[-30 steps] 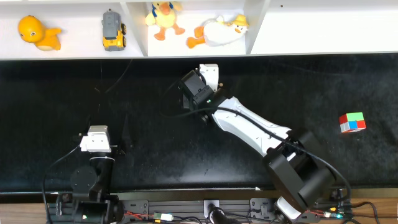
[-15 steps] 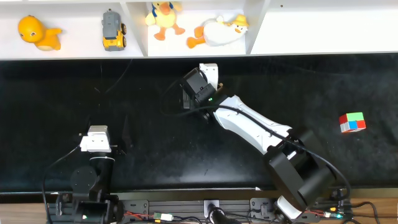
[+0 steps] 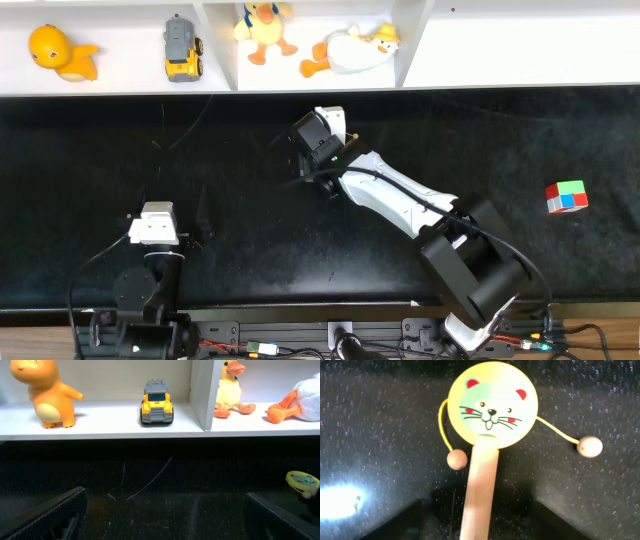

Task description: Store Toys

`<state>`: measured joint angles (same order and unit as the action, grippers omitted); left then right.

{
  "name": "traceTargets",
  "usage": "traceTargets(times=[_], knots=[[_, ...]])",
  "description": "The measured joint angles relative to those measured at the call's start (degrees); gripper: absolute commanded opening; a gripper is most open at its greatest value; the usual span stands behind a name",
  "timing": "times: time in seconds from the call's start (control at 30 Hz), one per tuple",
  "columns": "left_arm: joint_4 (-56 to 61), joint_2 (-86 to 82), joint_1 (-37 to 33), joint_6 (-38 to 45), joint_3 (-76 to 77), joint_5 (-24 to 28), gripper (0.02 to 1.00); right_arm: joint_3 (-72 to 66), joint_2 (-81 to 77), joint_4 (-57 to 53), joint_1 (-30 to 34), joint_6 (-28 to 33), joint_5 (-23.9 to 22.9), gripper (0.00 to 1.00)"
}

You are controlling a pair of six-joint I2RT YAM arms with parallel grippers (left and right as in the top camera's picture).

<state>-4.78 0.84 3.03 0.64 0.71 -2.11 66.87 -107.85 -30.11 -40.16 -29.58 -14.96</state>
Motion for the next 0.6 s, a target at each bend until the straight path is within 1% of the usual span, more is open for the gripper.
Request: traceTargets(times=[0.07, 0.1, 0.2, 0.23, 0.43, 0.6], knots=[[0.0, 0.0, 0.0, 0.0, 0.0, 0.0, 0.998, 0.0, 0.0, 0.0, 0.0, 0.2, 0.2, 0.27], [0.0, 0.0, 0.0, 0.0, 0.0, 0.0, 0.998, 0.0, 0.0, 0.0, 0.0, 0.2, 0.2, 0.215], [0.0, 0.0, 0.0, 0.0, 0.0, 0.0, 0.998, 0.0, 0.0, 0.0, 0.0, 0.1, 0.6, 0.073], [0.0, 0.0, 0.0, 0.0, 0.0, 0.0, 0.996, 0.0, 0.0, 0.0, 0.0, 0.1, 0.6, 0.042], [0.0, 0.0, 0.0, 0.0, 0.0, 0.0, 0.998, 0.2, 0.0, -0.1, 0.0, -0.2, 1.7, 0.042], [0.0, 0.0, 0.0, 0.0, 0.0, 0.0, 0.998, 0.9, 0.6, -6.4, 0.1, -0.1, 1.6, 0.045]])
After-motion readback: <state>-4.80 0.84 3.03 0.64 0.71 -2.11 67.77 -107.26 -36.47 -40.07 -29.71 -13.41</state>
